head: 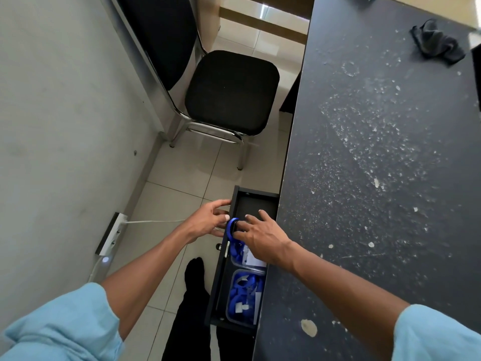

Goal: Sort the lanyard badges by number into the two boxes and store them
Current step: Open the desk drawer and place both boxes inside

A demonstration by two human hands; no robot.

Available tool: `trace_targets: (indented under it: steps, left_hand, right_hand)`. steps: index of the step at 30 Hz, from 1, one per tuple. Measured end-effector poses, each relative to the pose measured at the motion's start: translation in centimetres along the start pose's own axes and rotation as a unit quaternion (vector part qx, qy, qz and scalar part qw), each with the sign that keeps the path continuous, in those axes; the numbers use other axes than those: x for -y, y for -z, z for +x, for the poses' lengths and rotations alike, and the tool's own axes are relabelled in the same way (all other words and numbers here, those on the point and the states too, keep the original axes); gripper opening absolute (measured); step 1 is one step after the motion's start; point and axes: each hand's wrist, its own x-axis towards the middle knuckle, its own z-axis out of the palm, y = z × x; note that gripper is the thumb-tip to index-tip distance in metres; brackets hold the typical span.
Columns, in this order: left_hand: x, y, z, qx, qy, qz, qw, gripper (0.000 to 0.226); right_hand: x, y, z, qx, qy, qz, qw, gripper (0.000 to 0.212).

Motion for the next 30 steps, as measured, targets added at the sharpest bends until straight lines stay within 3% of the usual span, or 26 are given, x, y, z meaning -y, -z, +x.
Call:
trace_targets:
  steps: [5,10,16,23,30]
  left_hand:
    - [-0.3,0.0,-0.2,0.002,0.009,-0.007,1.0,0.056]
    - [-0.2,-0.1,-0.4,0.01,0.008,-0.024,1.0,0.058]
    - [0.3,-0.3,-0.7,0.033,0.003,0.033,0.999,0.081]
    - [0.5,-2.9,-0.4,-0.088,-0.016,0.088,0.992,0.071]
    - [1.3,-3.5,-1.6,-0.121,0.008,0.063,0.991,0.056]
  right_hand:
    - [0.6,0.9,0.5,0.007,-0.026,-0.031,0.999,0.03]
    - [-0.3,1.5,0.8,-0.067,-0.103,0.136,0.983,0.017]
    - [-0.7,1.3,0.8,-0.109,-0.118,0.152,0.975,0.015]
    - [-0.8,1.0,0.0,-0.17,-0.114,0.141,0.969,0.019]
    - [-3.4,0.5,-2.0,-0.209,-0.098,0.106,0.967,0.015]
